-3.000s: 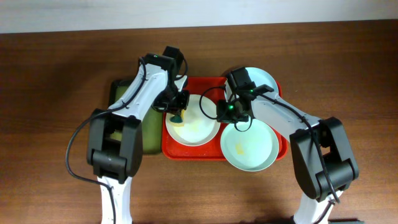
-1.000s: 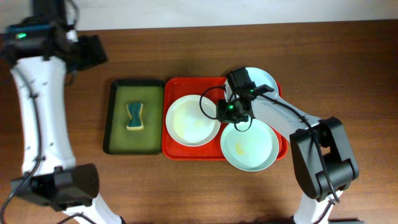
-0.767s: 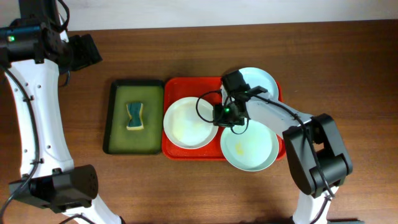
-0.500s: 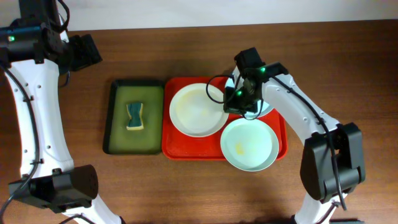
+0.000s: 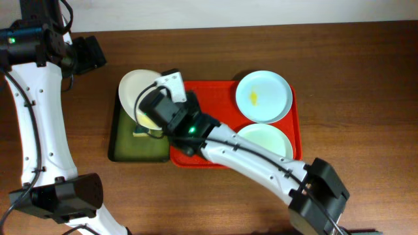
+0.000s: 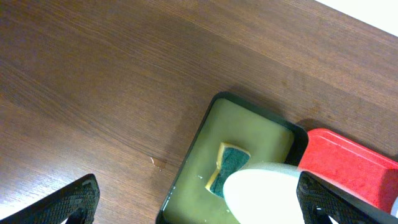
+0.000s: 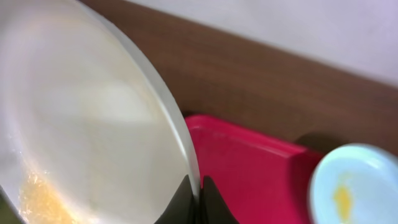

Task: Clean dirty plates on tray and stack at the side
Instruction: 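Lift the white plate with the right gripper and place it right of tray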

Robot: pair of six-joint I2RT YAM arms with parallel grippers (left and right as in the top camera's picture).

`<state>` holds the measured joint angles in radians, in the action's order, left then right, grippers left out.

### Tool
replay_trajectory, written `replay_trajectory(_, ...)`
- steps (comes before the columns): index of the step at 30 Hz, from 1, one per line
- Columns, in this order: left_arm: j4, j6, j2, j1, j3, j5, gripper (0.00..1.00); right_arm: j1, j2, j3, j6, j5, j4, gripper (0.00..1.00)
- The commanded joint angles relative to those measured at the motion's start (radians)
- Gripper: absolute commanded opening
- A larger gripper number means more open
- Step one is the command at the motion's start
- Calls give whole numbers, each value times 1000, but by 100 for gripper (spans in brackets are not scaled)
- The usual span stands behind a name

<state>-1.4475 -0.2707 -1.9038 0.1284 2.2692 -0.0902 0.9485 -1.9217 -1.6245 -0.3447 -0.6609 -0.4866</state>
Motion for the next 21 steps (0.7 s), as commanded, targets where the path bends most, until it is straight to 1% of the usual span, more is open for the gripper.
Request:
replay_trajectory(1,2,-10,-5,-1,2,-1,99,114,14,-20,288,-288,66,4)
replay_trajectory(3,2,-10,-5,-1,2,-1,99,190,14,-20,366,-405,85,4)
replay_trajectory(4,2,-10,-5,-1,2,-1,99,230,14,-20,375,-466,85,4)
replay_trajectory(5,2,-10,-5,-1,2,-1,100,255,14,-20,398,-489,85,4)
replay_trajectory(8,2,-10,-5,-1,2,-1,99,283,14,-20,533,-503,124,4)
replay_trajectory(9,2,-10,-5,-1,2,-1,99,283,14,-19,551,-503,137,4)
replay_trajectory(15,2,-10,-5,-1,2,-1,99,273,14,-19,550,-503,156,4)
replay_trajectory(16,2,-10,-5,-1,2,-1,99,254,14,-19,536,-494,155,4)
replay_trajectory(17,2,-10,-5,-1,2,-1,99,235,14,-17,452,-491,153,4)
replay_trajectory(18,2,-10,-5,-1,2,-1,99,205,13,-14,372,-435,129,4)
replay_trajectory(20,2,-10,-5,-1,2,-1,99,116,13,-13,169,-144,23,4)
replay_trajectory(21,2,-10,-5,-1,2,-1,100,56,13,-8,61,37,-25,4)
